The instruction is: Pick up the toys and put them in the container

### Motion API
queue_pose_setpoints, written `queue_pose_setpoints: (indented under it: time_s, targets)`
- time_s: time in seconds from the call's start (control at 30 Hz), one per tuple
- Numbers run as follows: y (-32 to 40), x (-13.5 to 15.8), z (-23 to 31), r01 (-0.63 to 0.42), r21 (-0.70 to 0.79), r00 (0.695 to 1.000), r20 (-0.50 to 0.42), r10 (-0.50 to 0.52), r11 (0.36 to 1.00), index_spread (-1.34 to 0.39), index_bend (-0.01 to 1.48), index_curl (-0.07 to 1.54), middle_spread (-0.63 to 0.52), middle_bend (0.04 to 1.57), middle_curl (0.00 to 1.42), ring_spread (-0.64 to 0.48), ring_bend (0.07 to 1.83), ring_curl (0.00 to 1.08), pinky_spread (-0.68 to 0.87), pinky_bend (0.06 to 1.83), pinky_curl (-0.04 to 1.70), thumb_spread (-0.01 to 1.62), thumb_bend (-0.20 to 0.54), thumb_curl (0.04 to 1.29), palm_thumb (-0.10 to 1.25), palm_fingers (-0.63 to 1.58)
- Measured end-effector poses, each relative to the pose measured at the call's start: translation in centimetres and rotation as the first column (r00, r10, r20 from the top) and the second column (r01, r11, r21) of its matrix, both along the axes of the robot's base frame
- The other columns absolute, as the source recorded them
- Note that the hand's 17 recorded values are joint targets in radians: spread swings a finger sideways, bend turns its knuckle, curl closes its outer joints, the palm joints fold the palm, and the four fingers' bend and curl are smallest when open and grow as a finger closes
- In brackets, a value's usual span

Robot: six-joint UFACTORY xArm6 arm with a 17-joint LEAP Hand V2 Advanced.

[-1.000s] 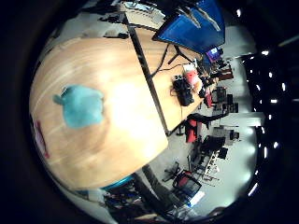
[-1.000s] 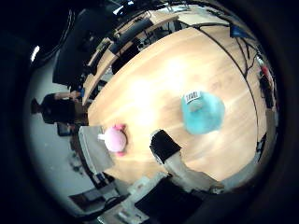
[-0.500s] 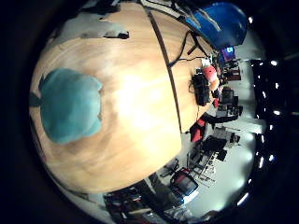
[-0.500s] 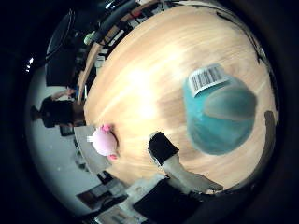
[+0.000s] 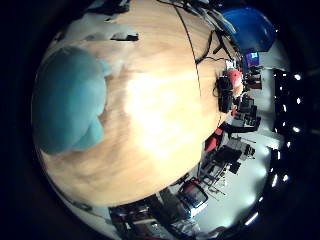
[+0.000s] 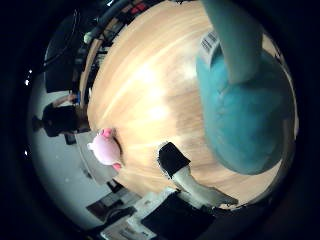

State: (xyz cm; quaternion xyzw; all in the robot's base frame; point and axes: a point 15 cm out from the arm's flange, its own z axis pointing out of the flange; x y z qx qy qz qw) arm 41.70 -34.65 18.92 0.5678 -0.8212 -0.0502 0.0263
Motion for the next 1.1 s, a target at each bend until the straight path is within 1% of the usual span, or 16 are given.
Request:
queue_pose_setpoints:
  time_s: [0.17, 0.23, 0.3, 0.4, 0.47, 0.5, 0.53, 0.6, 0.7, 0.8, 0.93, 1.1]
  targets:
    - [-0.2, -0.3, -1.1, 0.003, 0.01, 1.0, -0.018, -0.003, 1.0, -0.4, 0.14, 0.27, -0.04, 0.24, 0.37, 0.03, 0.71, 0.24, 0.4, 0.99, 0.07, 0.96, -0.024, 0.28, 0.33, 0.15]
    - [-0.2, -0.4, -1.5, 0.005, 0.014, 1.0, -0.023, -0.004, 1.0, -0.4, 0.13, 0.26, -0.05, 0.25, 0.37, 0.0, 0.74, 0.25, 0.39, 1.0, 0.08, 0.97, -0.017, 0.29, 0.35, 0.18]
    - [-0.4, -0.5, -1.5, 0.009, 0.014, 1.0, -0.022, -0.009, 1.0, -0.4, 0.12, 0.25, -0.07, 0.28, 0.38, -0.04, 0.81, 0.27, 0.35, 1.0, 0.07, 0.99, -0.003, 0.3, 0.41, 0.23]
    - [-0.7, -0.6, -1.4, 0.014, 0.01, 1.0, -0.016, -0.014, 1.0, -0.4, 0.13, 0.24, -0.13, 0.34, 0.39, -0.13, 0.93, 0.29, 0.24, 1.0, 0.06, 1.02, 0.024, 0.31, 0.51, 0.34]
    - [-0.7, -0.5, -1.4, 0.016, 0.009, 1.0, -0.015, -0.016, 1.0, -0.4, 0.15, 0.24, -0.18, 0.39, 0.41, -0.21, 1.01, 0.32, 0.12, 1.04, 0.06, 1.04, 0.047, 0.32, 0.6, 0.48]
    - [-0.7, -0.5, -1.4, 0.018, 0.009, 1.0, -0.015, -0.018, 1.0, -0.41, 0.17, 0.25, -0.22, 0.43, 0.43, -0.25, 1.07, 0.34, 0.03, 1.08, 0.06, 1.05, 0.068, 0.33, 0.66, 0.61]
    - [-0.7, -0.5, -1.4, 0.019, 0.009, 1.0, -0.015, -0.019, 1.0, -0.42, 0.17, 0.24, -0.23, 0.43, 0.43, -0.26, 1.07, 0.34, 0.0, 1.09, 0.06, 1.05, 0.069, 0.34, 0.68, 0.63]
    - [-0.7, -0.5, -1.4, 0.022, 0.009, 1.0, -0.014, -0.022, 1.0, -0.44, 0.19, 0.27, -0.29, 0.48, 0.46, -0.31, 1.12, 0.37, -0.14, 1.12, 0.08, 1.06, 0.092, 0.35, 0.77, 0.75]
    - [-0.8, -0.4, -0.9, 0.029, 0.008, 1.0, -0.001, -0.029, 1.0, -0.46, 0.22, 0.29, -0.35, 0.55, 0.49, -0.36, 1.16, 0.39, -0.3, 1.14, 0.09, 1.06, 0.124, 0.37, 0.88, 0.93]
    - [-0.9, -0.3, -0.2, 0.031, 0.001, 0.999, 0.011, -0.031, 1.0, -0.5, 0.29, 0.35, -0.4, 0.63, 0.54, -0.37, 1.16, 0.42, -0.44, 1.11, 0.11, 1.04, 0.145, 0.39, 0.99, 1.12]
    - [-1.3, -0.4, 0.6, 0.04, -0.008, 0.999, 0.025, -0.04, 0.999, -0.52, 0.34, 0.41, -0.42, 0.69, 0.58, -0.38, 1.17, 0.43, -0.53, 1.1, 0.13, 1.0, 0.128, 0.4, 1.06, 1.19]
    - [-1.8, -0.5, 2.8, 0.046, -0.033, 0.998, 0.053, -0.045, 0.998, -0.52, 0.37, 0.45, -0.43, 0.73, 0.6, -0.38, 1.17, 0.44, -0.56, 1.11, 0.16, 0.94, 0.083, 0.4, 1.08, 1.21]
